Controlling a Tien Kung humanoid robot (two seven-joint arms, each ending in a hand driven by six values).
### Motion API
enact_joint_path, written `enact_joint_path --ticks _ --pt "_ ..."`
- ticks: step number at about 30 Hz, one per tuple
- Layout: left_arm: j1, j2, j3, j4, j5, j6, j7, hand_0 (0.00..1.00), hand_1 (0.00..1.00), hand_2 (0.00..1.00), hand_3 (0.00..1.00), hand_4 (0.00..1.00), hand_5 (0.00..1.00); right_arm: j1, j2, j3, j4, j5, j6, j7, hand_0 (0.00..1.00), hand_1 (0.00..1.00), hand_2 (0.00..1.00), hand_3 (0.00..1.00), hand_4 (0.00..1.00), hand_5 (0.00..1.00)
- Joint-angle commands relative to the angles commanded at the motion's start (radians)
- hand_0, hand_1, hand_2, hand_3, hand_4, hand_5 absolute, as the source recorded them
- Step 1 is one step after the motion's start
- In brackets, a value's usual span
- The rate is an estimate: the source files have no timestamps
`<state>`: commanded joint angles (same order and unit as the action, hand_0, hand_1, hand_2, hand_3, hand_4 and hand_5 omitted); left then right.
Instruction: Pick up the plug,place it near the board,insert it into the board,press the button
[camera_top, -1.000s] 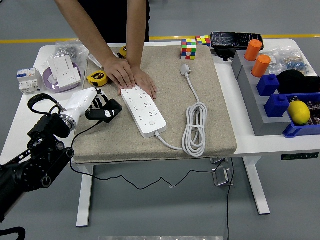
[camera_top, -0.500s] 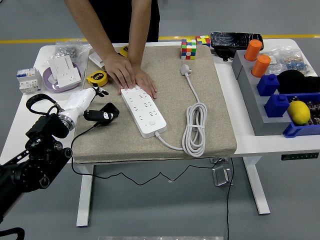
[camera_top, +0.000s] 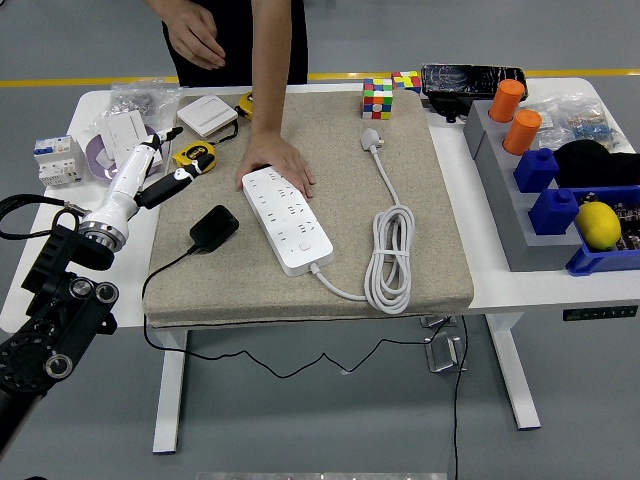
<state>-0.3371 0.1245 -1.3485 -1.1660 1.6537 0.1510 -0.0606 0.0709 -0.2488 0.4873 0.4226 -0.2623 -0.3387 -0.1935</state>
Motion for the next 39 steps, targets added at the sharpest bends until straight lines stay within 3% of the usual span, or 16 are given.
enact_joint_path --ticks 3,9,11,13,14,18,19,23,39 --pt "0.028 -0.015 -0.061 -0.034 -0.130 -0.031 -0.038 0.998 0.998 0.996 0.995 0.998 0.998 -0.001 0.000 0.007 0.003 -0.006 -0.005 0.003 0.863 0.793 0.757 0.776 0.998 0.870" --pt "0.112 -0.050 -0.198 -0.176 -0.376 -0.069 -0.010 0.998 0.998 0.969 0.987 0.998 0.998 0.000 0.004 0.008 0.001 0.014 -0.054 0.032 0.875 0.802 0.764 0.781 0.998 0.892" --pt "0.135 -0.060 -0.232 -0.215 -0.410 -0.071 -0.003 0.998 0.998 0.969 0.987 0.998 0.998 -0.001 0.005 0.008 0.000 0.019 -0.058 0.035 0.875 0.802 0.764 0.781 0.998 0.892" --pt "0.162 -0.068 -0.263 -0.249 -0.404 -0.069 0.006 0.998 0.998 0.969 0.987 0.998 0.998 -0.004 0.007 0.010 -0.001 0.021 -0.058 0.036 0.875 0.802 0.764 0.781 0.998 0.892" --pt "0.170 -0.070 -0.272 -0.260 -0.403 -0.067 0.009 0.911 0.901 0.866 0.892 0.998 0.998 -0.005 0.008 0.010 -0.001 0.020 -0.058 0.036 0.877 0.804 0.767 0.781 0.998 0.909" --pt "0.210 -0.082 -0.314 -0.304 -0.362 -0.045 0.027 0.911 0.901 0.866 0.892 0.998 0.998 -0.006 0.013 0.020 -0.001 0.012 -0.061 0.027 0.877 0.804 0.767 0.781 0.998 0.909" --pt "0.217 -0.087 -0.326 -0.308 -0.359 -0.040 0.030 0.847 0.827 0.803 0.829 0.998 0.998 -0.005 0.014 0.023 0.001 0.001 -0.063 0.013 0.870 0.799 0.765 0.780 0.998 0.896" --pt "0.236 -0.094 -0.350 -0.320 -0.347 -0.037 0.037 0.847 0.827 0.803 0.829 0.998 0.998 -0.008 0.018 0.035 0.006 -0.012 -0.057 0.011 0.870 0.799 0.765 0.780 0.998 0.896" --pt "0.238 -0.111 -0.381 -0.349 -0.272 -0.020 0.077 0.787 0.763 0.742 0.772 0.998 0.998 -0.001 0.014 0.018 0.004 -0.005 -0.056 0.005 0.870 0.798 0.765 0.779 0.998 0.937"
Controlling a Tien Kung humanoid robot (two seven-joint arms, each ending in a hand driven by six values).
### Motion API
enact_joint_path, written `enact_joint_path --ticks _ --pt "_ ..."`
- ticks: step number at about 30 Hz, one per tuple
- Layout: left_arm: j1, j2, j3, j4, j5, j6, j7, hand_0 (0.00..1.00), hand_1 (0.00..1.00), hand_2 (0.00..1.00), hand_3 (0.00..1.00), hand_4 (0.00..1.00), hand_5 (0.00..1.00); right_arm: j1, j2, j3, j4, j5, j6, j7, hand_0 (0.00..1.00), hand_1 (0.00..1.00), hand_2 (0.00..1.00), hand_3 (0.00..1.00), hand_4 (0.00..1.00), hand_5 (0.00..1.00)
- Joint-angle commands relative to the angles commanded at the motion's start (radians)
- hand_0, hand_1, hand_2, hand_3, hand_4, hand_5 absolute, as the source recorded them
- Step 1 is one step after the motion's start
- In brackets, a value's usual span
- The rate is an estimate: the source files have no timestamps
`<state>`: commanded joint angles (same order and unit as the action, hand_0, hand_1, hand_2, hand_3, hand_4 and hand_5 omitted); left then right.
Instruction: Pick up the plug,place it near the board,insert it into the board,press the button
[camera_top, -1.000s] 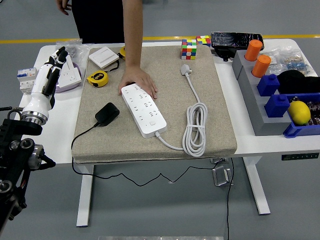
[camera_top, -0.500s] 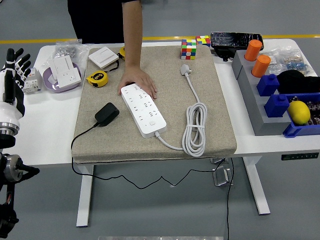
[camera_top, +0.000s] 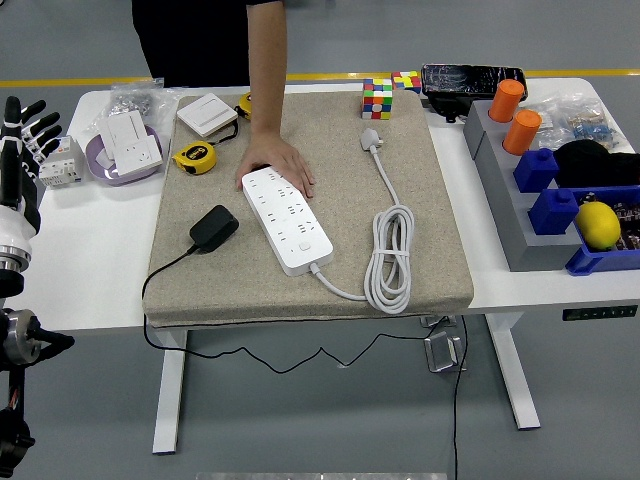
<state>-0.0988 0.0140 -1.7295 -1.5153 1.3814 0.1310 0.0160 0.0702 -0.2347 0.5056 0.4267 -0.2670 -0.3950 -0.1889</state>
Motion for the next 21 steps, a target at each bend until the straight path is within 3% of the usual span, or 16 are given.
enact_joint_path --ticks 5,21 --pt "0.008 0.001 -0.011 0.000 0.104 0.000 0.045 0.770 0.745 0.725 0.756 0.998 0.998 0.004 0.004 0.018 -0.004 0.005 -0.003 -0.001 0.869 0.798 0.764 0.779 0.998 0.959" --pt "0.041 -0.002 -0.025 -0.001 0.117 0.018 0.065 0.756 0.718 0.704 0.742 0.998 0.998 0.004 -0.003 0.007 0.000 -0.006 -0.002 -0.010 0.867 0.797 0.764 0.778 0.998 0.951"
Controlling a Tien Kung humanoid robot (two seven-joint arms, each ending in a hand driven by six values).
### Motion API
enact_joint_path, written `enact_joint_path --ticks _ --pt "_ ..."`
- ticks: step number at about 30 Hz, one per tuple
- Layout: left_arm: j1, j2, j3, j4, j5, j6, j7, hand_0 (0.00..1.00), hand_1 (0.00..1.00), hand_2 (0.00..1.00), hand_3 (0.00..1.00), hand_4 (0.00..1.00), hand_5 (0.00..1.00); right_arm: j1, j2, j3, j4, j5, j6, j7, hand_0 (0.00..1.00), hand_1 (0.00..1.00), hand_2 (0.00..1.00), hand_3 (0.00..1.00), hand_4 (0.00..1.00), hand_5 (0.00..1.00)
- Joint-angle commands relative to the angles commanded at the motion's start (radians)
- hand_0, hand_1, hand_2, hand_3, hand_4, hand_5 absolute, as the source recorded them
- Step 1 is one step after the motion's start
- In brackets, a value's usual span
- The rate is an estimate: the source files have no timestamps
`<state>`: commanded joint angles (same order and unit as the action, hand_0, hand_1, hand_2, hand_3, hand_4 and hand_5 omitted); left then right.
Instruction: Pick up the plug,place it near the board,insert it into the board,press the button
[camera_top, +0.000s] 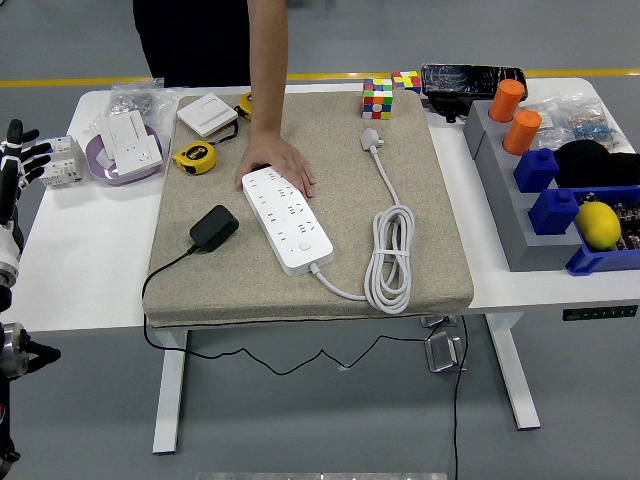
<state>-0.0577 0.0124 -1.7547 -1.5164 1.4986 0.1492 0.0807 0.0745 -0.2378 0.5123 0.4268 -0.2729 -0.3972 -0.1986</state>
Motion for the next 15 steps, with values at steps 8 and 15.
enact_joint_path --ticks 8,15 --pt "-0.001 -0.001 0.002 -0.002 0.007 0.000 0.002 0.743 0.707 0.695 0.740 0.998 0.998 -0.001 -0.002 -0.003 -0.001 0.007 0.000 0.003 0.867 0.793 0.763 0.778 0.998 0.959" --pt "0.001 -0.001 0.000 -0.003 0.008 0.003 0.001 0.742 0.706 0.697 0.741 0.998 0.998 -0.003 -0.002 -0.002 -0.001 0.008 0.000 0.004 0.867 0.792 0.762 0.778 0.998 0.969"
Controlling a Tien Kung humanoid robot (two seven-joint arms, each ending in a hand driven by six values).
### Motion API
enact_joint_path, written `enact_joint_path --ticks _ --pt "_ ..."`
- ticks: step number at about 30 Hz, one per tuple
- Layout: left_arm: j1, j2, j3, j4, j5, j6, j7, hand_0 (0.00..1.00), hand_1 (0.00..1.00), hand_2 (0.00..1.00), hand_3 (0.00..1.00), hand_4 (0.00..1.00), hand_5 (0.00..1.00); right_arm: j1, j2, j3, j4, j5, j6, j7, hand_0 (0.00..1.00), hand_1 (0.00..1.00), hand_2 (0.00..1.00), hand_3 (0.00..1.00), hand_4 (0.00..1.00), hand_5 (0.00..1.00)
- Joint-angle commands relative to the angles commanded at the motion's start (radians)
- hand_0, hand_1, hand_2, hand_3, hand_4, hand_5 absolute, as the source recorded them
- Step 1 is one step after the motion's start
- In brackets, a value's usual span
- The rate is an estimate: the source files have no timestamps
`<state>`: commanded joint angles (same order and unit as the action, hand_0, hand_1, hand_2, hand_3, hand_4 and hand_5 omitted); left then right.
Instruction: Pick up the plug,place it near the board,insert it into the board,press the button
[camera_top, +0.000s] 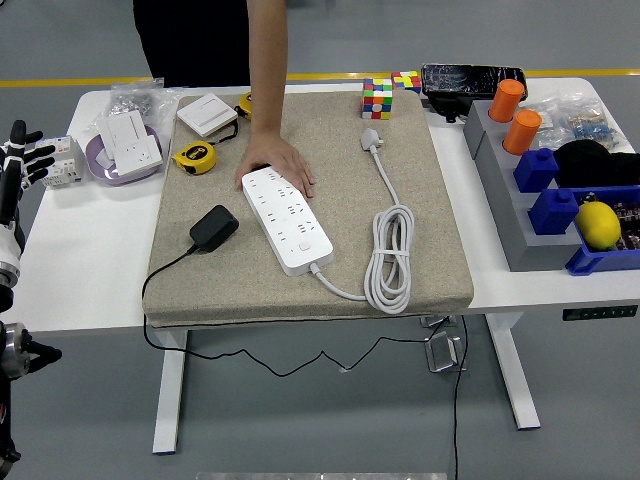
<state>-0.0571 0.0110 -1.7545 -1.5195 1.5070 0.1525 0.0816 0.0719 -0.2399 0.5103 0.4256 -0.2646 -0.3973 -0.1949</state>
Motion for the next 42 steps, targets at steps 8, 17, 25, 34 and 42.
enact_joint_path --ticks 8,17,25,34,42 --pt "-0.002 0.000 0.002 0.000 -0.002 0.003 -0.001 0.739 0.703 0.696 0.736 0.998 0.998 0.003 0.003 0.005 0.000 -0.001 0.000 0.001 0.866 0.791 0.763 0.777 0.998 0.971" --pt "-0.001 0.001 0.001 -0.001 -0.002 0.001 0.000 0.736 0.703 0.696 0.736 0.998 0.998 0.001 0.003 0.005 0.000 0.000 -0.001 0.000 0.861 0.786 0.760 0.777 0.998 0.977" --pt "-0.001 -0.001 0.001 0.000 -0.002 0.000 0.001 0.734 0.703 0.695 0.735 0.995 0.998 0.003 0.003 0.006 0.000 -0.003 -0.001 -0.001 0.860 0.787 0.760 0.776 0.998 0.978" --pt "0.001 -0.001 0.000 0.000 0.001 -0.001 0.004 0.735 0.702 0.693 0.736 0.994 0.998 0.002 0.004 0.005 -0.001 -0.001 -0.002 0.000 0.860 0.786 0.758 0.777 0.998 0.979" --pt "0.004 -0.002 0.001 0.000 0.004 -0.003 0.005 0.736 0.702 0.693 0.735 0.994 0.998 0.000 0.004 0.002 -0.001 -0.003 -0.002 -0.001 0.858 0.785 0.758 0.776 0.998 0.977"
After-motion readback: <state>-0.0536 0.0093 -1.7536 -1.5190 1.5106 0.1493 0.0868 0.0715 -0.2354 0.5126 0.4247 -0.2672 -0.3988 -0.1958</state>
